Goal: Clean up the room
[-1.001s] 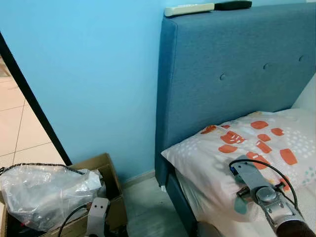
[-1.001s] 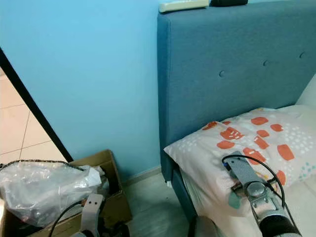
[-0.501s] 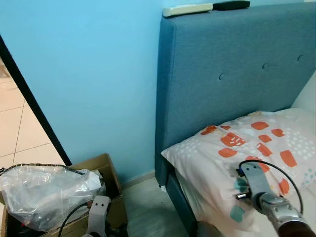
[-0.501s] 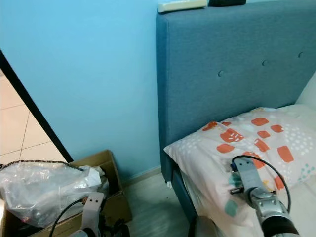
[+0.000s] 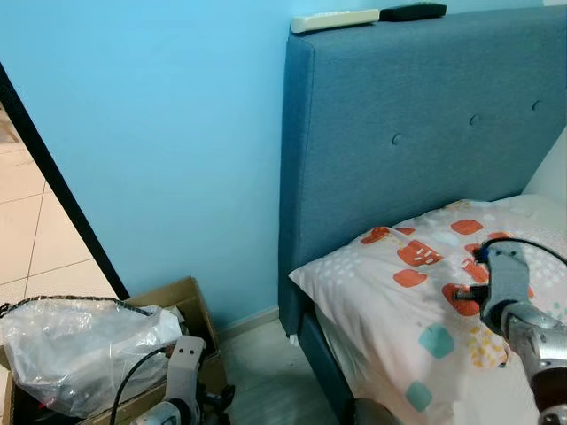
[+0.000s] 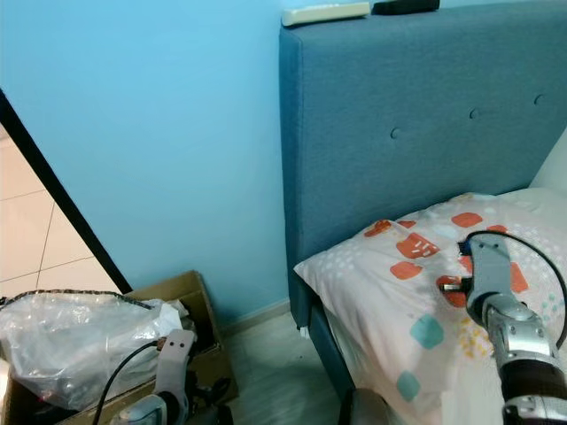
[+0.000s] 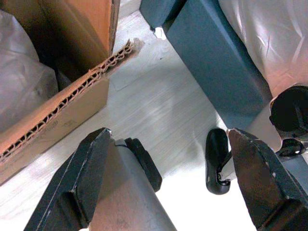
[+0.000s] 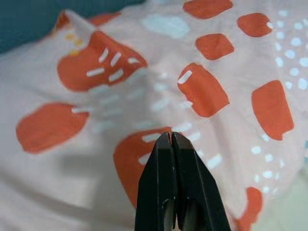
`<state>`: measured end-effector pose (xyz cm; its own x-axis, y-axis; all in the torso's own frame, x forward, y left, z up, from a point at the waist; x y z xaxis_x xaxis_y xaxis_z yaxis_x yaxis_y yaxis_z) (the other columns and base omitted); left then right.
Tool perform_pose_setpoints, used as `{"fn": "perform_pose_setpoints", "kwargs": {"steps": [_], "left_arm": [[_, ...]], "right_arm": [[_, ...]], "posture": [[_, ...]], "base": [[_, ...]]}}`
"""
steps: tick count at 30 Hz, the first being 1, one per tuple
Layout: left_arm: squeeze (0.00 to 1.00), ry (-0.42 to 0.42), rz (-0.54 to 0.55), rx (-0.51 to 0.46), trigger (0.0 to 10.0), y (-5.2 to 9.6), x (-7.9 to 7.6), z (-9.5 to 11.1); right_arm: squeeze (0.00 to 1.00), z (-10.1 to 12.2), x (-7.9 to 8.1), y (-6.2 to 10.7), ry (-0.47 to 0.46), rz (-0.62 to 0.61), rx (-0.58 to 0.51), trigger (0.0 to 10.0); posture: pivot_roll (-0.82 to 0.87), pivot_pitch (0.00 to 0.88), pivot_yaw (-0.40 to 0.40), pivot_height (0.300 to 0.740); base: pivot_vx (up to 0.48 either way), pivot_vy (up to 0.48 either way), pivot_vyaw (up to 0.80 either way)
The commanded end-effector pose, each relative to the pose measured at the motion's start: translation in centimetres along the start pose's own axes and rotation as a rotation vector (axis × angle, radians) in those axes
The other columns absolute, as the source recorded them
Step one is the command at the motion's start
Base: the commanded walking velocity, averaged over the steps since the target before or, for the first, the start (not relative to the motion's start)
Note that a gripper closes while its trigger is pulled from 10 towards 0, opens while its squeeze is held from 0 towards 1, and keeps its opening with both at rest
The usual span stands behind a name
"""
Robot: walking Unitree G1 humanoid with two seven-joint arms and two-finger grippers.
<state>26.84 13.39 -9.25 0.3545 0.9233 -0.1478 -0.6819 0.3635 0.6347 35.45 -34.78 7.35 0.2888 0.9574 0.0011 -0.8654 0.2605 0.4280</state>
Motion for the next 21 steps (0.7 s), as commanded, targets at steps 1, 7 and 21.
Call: {"fn": "perform_pose_setpoints", "kwargs": {"steps": [1,7,21], "left_arm": [[0.00,-0.010,0.040,0.036,10.0,0.1,0.6,-0.5],[0.00,0.074,0.167,-0.037,10.0,-0.3,2.4,2.2],[0.00,0.123,0.182,-0.046,10.0,-1.2,1.5,3.5]], "right_arm": [[0.00,-2.5,0.8,-0.4,-0.118,-0.005,0.006,10.0],[0.00,-7.4,5.5,-0.5,-0.182,0.082,0.054,10.0],[0.00,-12.8,14.9,1.0,-0.099,0.299,0.149,10.0]], "posture": [[0.06,0.018,-0.013,0.618],[0.06,0.006,-0.022,0.638],[0.05,0.000,-0.011,0.683]], "base": [[0.000,0.000,0.00],[0.000,0.000,0.00],[0.000,0.000,0.00]]}}
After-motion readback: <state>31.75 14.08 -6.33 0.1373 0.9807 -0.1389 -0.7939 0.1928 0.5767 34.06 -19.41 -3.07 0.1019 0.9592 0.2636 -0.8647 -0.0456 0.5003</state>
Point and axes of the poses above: a point about 5 cm out from each wrist's last joint towards the gripper, its own y axis pointing back from the gripper into the wrist, its own z axis along the axis of the wrist's last joint, x = y × z, the point moved 6 cm from there along -y, pointing out of the wrist towards the gripper, and after that the axes turned 8 degrees about -y, right-handed, at the moved point
